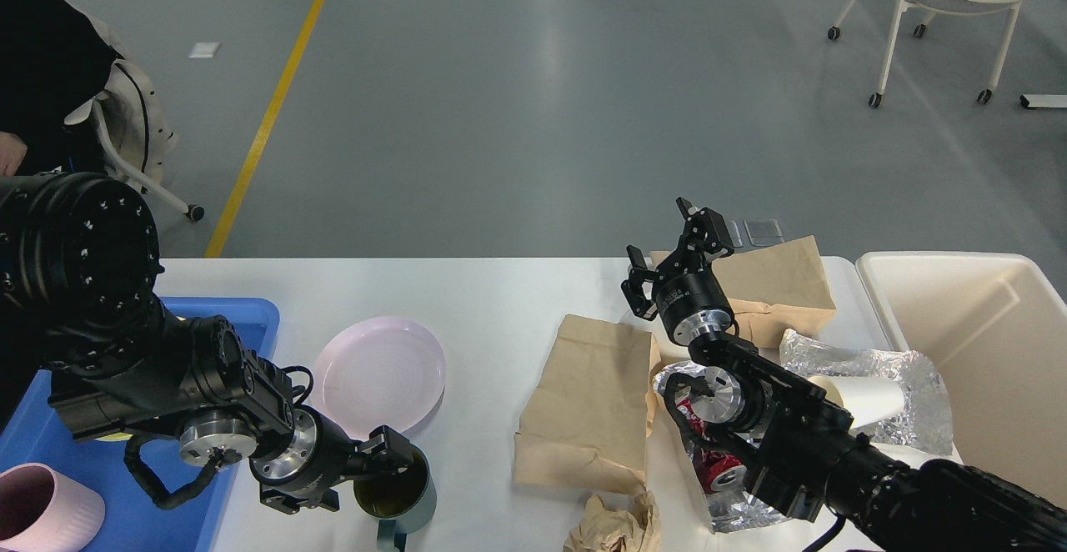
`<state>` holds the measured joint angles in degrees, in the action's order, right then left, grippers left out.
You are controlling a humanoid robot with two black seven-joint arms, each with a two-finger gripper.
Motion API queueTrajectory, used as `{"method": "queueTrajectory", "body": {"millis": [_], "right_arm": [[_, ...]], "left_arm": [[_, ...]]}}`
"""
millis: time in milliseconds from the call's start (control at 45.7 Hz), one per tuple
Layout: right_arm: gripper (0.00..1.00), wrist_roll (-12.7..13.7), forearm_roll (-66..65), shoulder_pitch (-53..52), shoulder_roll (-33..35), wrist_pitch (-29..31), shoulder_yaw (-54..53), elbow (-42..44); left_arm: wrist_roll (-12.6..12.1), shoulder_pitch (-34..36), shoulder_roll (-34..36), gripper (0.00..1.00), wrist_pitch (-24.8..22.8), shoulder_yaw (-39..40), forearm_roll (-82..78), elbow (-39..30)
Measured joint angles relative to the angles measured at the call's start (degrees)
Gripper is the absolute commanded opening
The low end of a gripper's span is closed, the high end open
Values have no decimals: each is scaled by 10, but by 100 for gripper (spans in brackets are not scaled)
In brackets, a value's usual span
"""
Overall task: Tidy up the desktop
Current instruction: 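Move the left gripper down to the dark green mug and grasp it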
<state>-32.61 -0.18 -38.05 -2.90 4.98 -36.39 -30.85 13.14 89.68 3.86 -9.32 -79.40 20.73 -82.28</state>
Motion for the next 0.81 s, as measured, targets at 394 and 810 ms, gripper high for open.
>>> {"method": "queueTrajectory", "body": {"millis": [394, 810], "right_arm": [[100, 0, 0, 0, 0, 0, 0, 0], [100, 0, 0, 0, 0, 0, 0, 0]], "left_arm": [[-8, -15, -1, 54, 14, 12, 22, 0], [-11, -18, -7, 0, 18, 10, 16, 1]]}}
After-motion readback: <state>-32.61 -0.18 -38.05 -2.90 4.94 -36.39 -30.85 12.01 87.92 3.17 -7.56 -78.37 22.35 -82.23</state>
